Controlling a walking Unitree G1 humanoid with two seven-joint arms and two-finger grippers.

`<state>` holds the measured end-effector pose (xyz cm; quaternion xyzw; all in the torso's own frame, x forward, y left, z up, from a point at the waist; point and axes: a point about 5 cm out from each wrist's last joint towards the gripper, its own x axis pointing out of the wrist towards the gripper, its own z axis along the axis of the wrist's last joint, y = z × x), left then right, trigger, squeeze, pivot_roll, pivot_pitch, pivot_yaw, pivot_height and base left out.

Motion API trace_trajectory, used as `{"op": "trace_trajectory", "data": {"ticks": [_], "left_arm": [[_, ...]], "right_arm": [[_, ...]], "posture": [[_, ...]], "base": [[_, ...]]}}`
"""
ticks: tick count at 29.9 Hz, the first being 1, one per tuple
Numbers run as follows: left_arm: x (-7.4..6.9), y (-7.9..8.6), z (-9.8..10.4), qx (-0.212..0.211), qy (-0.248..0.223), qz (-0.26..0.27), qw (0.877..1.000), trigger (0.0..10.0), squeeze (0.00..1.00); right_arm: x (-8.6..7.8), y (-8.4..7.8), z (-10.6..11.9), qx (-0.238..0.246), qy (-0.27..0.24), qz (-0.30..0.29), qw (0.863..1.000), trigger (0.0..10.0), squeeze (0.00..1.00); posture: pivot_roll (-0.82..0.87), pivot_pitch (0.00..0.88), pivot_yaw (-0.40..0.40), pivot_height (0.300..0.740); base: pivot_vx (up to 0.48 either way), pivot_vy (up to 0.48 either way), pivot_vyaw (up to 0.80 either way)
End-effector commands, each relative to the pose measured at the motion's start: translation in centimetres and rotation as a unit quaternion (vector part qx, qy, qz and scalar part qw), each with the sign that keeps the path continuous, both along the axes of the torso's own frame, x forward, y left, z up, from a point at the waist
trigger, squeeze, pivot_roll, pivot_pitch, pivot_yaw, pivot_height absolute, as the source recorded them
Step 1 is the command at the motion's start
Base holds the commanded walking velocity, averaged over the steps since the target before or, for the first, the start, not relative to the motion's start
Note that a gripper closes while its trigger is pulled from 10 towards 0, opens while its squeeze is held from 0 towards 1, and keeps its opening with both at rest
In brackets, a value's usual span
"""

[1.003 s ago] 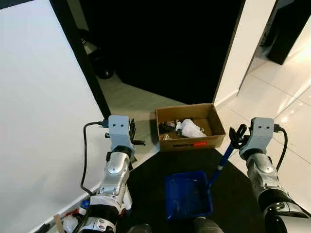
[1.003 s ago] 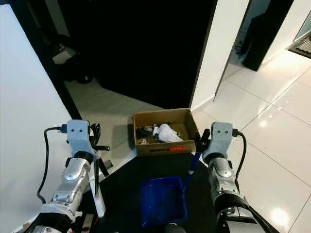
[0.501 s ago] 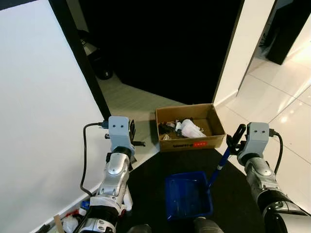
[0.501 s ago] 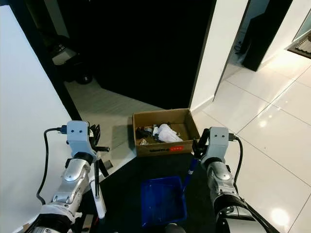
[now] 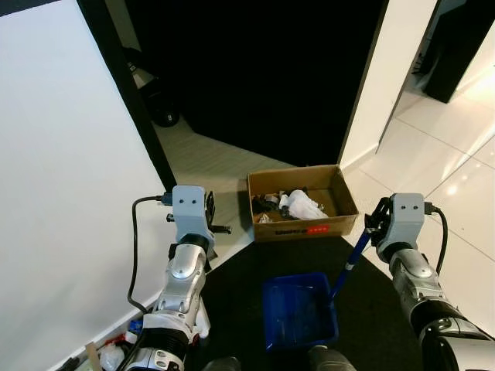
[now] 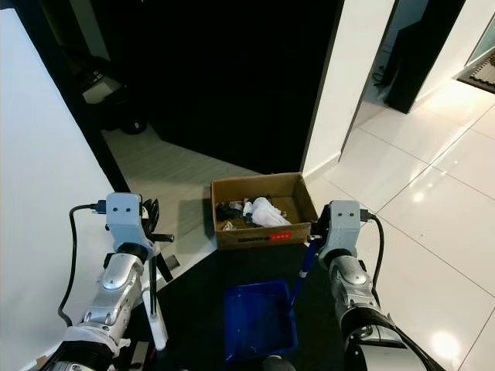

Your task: Sweep floor

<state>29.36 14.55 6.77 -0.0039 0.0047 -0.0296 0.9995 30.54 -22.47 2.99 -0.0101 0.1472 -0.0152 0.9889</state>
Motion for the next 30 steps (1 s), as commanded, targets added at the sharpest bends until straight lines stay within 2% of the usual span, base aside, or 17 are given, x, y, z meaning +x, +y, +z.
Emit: {"op": "trace_trajectory", "data": {"ticks": [1, 2, 9, 15, 16, 17, 23, 30], "left_arm": [[0.3, -0.1, 0.8, 0.01, -0.018, -0.001, 1.0, 10.0, 0.0], [0.3, 0.0, 0.8, 0.01, -0.018, -0.001, 1.0, 10.0, 0.0], [0.3, -0.1, 0.9, 0.01, -0.019, -0.001, 1.0, 10.0, 0.0], [0.3, -0.1, 0.9, 0.011, -0.019, -0.003, 1.0, 10.0, 0.0], [0.3, -0.1, 0.9, 0.011, -0.019, -0.004, 1.0, 10.0, 0.0], [0.4, -0.1, 0.9, 0.011, -0.019, -0.004, 1.0, 10.0, 0.0], [0.4, 0.1, 0.9, 0.016, -0.017, -0.006, 1.0, 10.0, 0.0], [0.2, 0.6, 0.9, 0.019, -0.013, -0.004, 1.0, 10.0, 0.0]], "right_arm": [[0.1, 0.0, 0.0, -0.005, 0.005, 0.006, 1.0, 2.2, 0.0], [0.1, 0.0, 0.0, -0.005, 0.005, 0.004, 1.0, 0.0, 0.0], [0.4, -0.5, 0.5, -0.003, -0.008, -0.013, 1.0, 0.0, 0.0], [0.5, -0.4, 0.8, -0.018, -0.019, -0.002, 1.0, 0.0, 0.0], [0.6, -0.4, 1.0, -0.023, -0.025, 0.004, 0.999, 2.0, 0.0], [0.7, -0.3, 1.2, -0.026, -0.033, 0.009, 0.999, 10.0, 0.0], [0.8, -0.1, 2.2, -0.036, -0.075, 0.026, 0.996, 10.0, 0.0], [1.1, 0.0, 3.1, -0.027, -0.1, 0.029, 0.994, 10.0, 0.0]], "posture": [[0.03, 0.0, 0.041, 0.74], [0.03, 0.0, 0.041, 0.74], [0.03, 0.0, 0.039, 0.74], [0.03, 0.0, 0.044, 0.74], [0.03, 0.0, 0.045, 0.74], [0.03, 0.0, 0.046, 0.74], [0.03, 0.0, 0.052, 0.74], [0.02, 0.0, 0.052, 0.74]], "base": [[0.0, 0.0, 0.0], [0.0, 0.0, 0.0], [0.0, 0.0, 0.0], [0.0, 0.0, 0.0], [0.0, 0.0, 0.0], [0.0, 0.0, 0.0], [0.0, 0.0, 0.0], [0.0, 0.0, 0.0]]}}
